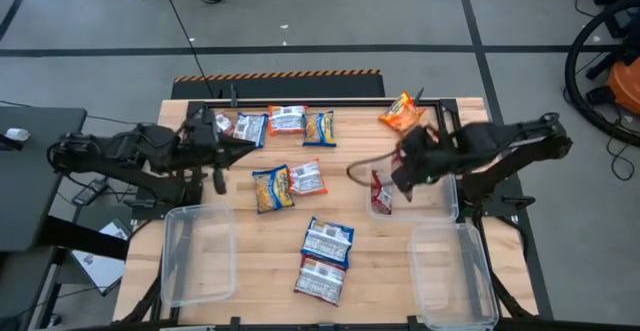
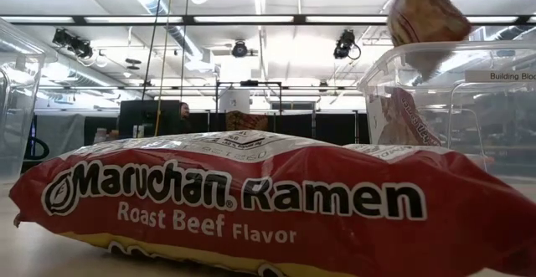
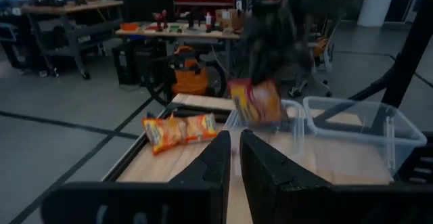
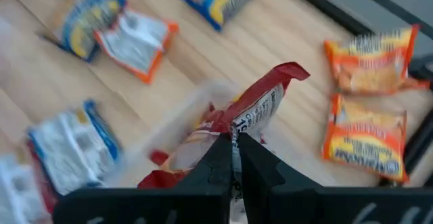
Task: Sort Maruchan noodles
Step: Put the red noodle pack into the top right container
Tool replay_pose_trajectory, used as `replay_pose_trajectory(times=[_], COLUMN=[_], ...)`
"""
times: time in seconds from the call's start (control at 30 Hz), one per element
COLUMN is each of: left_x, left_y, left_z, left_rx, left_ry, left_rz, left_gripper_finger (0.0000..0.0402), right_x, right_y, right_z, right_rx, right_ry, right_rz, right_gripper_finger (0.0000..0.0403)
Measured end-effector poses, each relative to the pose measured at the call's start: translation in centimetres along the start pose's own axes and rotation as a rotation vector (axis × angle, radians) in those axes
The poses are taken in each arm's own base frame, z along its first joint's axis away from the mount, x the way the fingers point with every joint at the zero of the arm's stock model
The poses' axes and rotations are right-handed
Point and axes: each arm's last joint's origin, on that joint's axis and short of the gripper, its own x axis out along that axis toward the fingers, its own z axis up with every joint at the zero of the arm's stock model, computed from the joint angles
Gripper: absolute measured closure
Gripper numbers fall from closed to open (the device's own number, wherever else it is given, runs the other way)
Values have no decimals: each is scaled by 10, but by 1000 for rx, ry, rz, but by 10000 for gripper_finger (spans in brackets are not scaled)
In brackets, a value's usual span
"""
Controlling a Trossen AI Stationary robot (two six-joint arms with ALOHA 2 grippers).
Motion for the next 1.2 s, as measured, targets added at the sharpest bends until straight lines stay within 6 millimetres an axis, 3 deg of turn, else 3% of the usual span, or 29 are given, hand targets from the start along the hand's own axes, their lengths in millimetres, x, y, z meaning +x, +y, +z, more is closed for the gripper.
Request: replay_pose_trajectory(times=[0.3,0.5,0.9,1.03,1.2], left_x=[30,46,92,97,97], left_y=[-15,-24,-35,-32,-29], left_z=[3,4,0,-3,-6], left_rx=[-29,-56,-35,-41,-63], left_ry=[-65,-111,26,45,72], left_rz=[-4,-25,29,54,67], left_gripper_finger=[361,361,361,361,361], right_x=[76,107,114,113,96], right_y=[7,12,14,14,12], right_z=[-65,-84,-86,-82,-68], right_rx=[1,48,41,36,0], right_ry=[54,25,81,110,126], right_rz=[-21,38,90,115,196], right_gripper_finger=[385,380,363,340,306])
